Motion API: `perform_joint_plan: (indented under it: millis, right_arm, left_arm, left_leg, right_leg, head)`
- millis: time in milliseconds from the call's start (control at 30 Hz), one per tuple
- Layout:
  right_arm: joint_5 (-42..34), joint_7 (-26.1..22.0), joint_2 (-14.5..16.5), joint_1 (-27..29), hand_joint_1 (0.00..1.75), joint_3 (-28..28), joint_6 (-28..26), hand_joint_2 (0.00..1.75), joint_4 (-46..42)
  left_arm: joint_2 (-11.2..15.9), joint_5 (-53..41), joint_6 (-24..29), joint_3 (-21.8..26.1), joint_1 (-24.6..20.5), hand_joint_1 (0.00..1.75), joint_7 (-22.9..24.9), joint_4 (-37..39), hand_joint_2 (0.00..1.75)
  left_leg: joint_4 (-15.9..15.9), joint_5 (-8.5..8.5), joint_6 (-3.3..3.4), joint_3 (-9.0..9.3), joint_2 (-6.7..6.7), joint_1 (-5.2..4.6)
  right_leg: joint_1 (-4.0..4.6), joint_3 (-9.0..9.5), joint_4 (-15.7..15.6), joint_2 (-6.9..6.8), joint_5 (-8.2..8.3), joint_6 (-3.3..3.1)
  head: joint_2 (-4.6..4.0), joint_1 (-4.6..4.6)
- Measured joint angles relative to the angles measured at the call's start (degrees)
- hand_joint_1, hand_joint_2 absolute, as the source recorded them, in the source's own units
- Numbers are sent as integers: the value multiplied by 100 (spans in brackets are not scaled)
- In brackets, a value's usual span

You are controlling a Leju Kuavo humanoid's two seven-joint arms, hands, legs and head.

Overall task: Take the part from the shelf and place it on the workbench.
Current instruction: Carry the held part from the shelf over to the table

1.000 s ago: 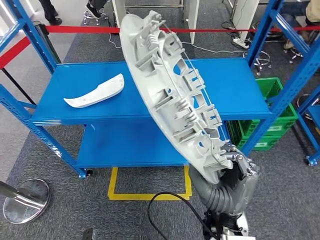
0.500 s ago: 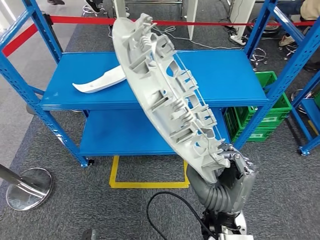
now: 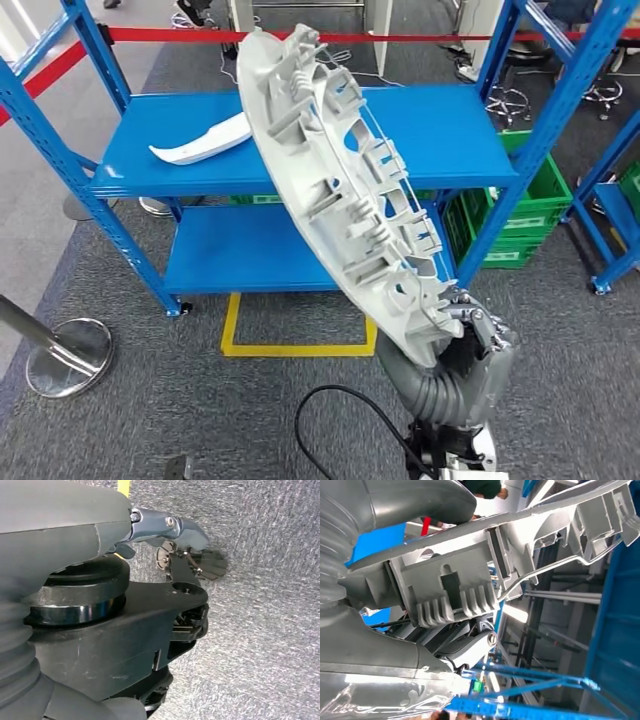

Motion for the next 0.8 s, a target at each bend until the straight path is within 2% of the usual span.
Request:
perform_joint_plan:
  millis: [33, 100, 133, 167, 200, 233, 267, 300, 333, 367, 400, 433, 467, 500, 533, 600, 633, 667, 700, 733, 767, 800]
  right_arm:
    - [3, 4, 0, 0, 175, -1, -6, 175, 0]
    - [13, 8, 0, 6, 175, -2, -13, 175, 1]
    - [15, 9, 0, 10, 175, -2, -13, 175, 1]
    - [18, 10, 0, 13, 175, -3, -13, 175, 2]
    - [18, 10, 0, 16, 175, -3, -13, 175, 2]
    - [19, 10, 0, 16, 175, -4, -13, 175, 2]
    - [21, 10, 0, 16, 175, -4, -15, 175, 2]
    - [29, 8, 0, 14, 175, -5, -21, 175, 2]
    - [51, -4, 0, 12, 175, -5, -35, 175, 1]
    - [88, -27, 0, 10, 175, -6, -56, 175, 1]
    - [132, -57, 0, 7, 175, -7, -82, 175, 0]
    - [174, -86, 0, 6, 175, -7, -106, 175, 0]
    - [203, -103, 0, 6, 175, -6, -120, 175, 0]
    - [220, -96, -1, 6, 175, -5, -120, 175, 0]
    - [231, -59, -2, 5, 175, -4, -99, 175, 1]
    - [248, 42, -14, 7, 175, -1, -27, 175, 8]
    - [254, 87, -27, 11, 175, 2, 11, 175, 19]
    - [257, 113, -43, 17, 175, 9, 44, 175, 34]
    - [257, 132, -58, 24, 175, 19, 74, 175, 51]
    - [255, 145, -70, 27, 175, 29, 100, 175, 68]
    - [256, 152, -79, 28, 175, 40, 123, 175, 81]
    - [259, 155, -86, 25, 175, 51, 140, 175, 90]
  left_arm:
    - [4, -2, 0, 0, 1, 0, -1, 0, 175]
    - [9, -3, -2, 0, -3, 0, -3, 0, 175]
    - [13, -3, -3, 0, -4, 0, -4, 0, 175]
    - [15, -3, -4, 1, -5, 0, -4, 0, 175]
    - [17, -3, -5, 1, -5, 0, -4, 0, 175]
    - [19, -3, -6, 2, -7, 0, -4, 0, 175]
    - [17, -3, -7, 2, -11, 0, -4, 0, 175]
    - [15, -4, -8, 2, -19, 0, -5, 0, 175]
    - [9, -9, -9, 2, -32, 0, -5, 0, 175]
    - [3, -20, -9, 2, -43, 0, -6, 0, 175]
    - [-2, -32, -9, 2, -46, 0, -6, 0, 175]
    - [-7, -43, -9, 3, -39, 0, -5, 0, 175]
    - [-7, -51, -6, 4, -23, 0, -4, 0, 175]
    - [-8, -52, -3, 7, -6, 0, -5, -1, 175]
    - [-8, -54, -1, 14, 2, 0, -9, -1, 175]
    - [-8, -54, -3, 35, 0, 0, -21, -2, 175]
    - [-8, -54, -8, 48, -4, 0, -27, -2, 175]
    - [-8, -54, -12, 59, -4, 0, -29, -2, 175]
    - [-8, -54, -14, 68, -3, 0, -31, -2, 175]
    - [-8, -54, -16, 74, -2, 0, -33, -2, 175]
    - [-9, -54, -18, 78, -3, 0, -34, -2, 175]
    - [-10, -55, -21, 81, -4, 0, -37, -2, 175]
  left_leg:
    - [217, -258, -28, -74, -1, 5]
    - [914, -843, -65, -258, -1, 9]
    - [1243, -990, -76, -316, -1, 9]
    - [1448, -999, -82, -311, 0, 10]
    - [1481, -892, -83, -221, 0, 11]
    - [1328, -735, -79, -40, 0, 15]
    - [1032, -617, -74, 223, 0, 21]
    - [630, -572, -63, 540, -2, 25]
    - [244, -609, -38, 804, -9, 26]
    - [-37, -660, -7, 972, -17, 19]
    - [-204, -684, 37, 1039, -25, -1]
    - [-248, -666, 89, 1002, -24, -12]
    - [-244, -603, 133, 947, -18, -19]
    - [-248, -544, 179, 899, -8, -21]
    - [-252, -478, 218, 842, 3, -14]
    - [-248, -353, 265, 709, 13, -18]
    - [-244, -285, 272, 627, 15, -23]
    - [-239, -219, 271, 543, 17, -27]
    - [-233, -154, 266, 456, 19, -30]
    - [-228, -92, 255, 373, 20, -30]
    - [-222, -31, 239, 300, 18, -29]
    - [-217, 25, 216, 235, 16, -34]
  right_leg:
    - [-8, -64, -6, -9, 73, -43]
    - [-3, -228, 2, -12, 217, -79]
    - [-1, -324, 6, -14, 290, -78]
    - [1, -422, 11, -16, 362, -72]
    - [2, -518, 14, -18, 433, -61]
    - [2, -606, 17, -17, 503, -47]
    - [3, -678, 21, -15, 568, -30]
    - [12, -742, 32, -14, 625, -7]
    - [21, -797, 43, -15, 685, 21]
    - [24, -841, 46, -18, 751, 50]
    - [20, -882, 36, -23, 821, 83]
    - [4, -920, 18, -25, 890, 114]
    - [-14, -959, 18, -25, 880, 145]
    - [-25, -1001, 74, -25, 783, 172]
    - [-31, -1064, 266, -23, 558, 196]
    - [-31, -1207, 961, -23, -30, 228]
    - [-30, -1259, 1347, -21, -237, 238]
    - [-30, -1251, 1594, -20, -292, 239]
    - [-29, -1159, 1662, -20, -226, 235]
    - [-29, -969, 1522, -20, -84, 228]
    - [-29, -684, 1201, -21, 39, 220]
    - [-24, -345, 763, -21, 62, 209]
  head:
    - [0, -16]
    - [0, -40]
    - [0, -41]
    - [0, -40]
    - [0, -41]
    - [0, -41]
    - [0, -42]
    - [0, -42]
    - [0, -39]
    - [0, -36]
    - [0, -34]
    - [0, -36]
    - [0, -42]
    - [0, -40]
    - [0, -34]
    - [0, -13]
    - [0, -9]
    - [0, -8]
    - [0, -8]
    - [0, -9]
    - [0, -8]
    - [0, -8]
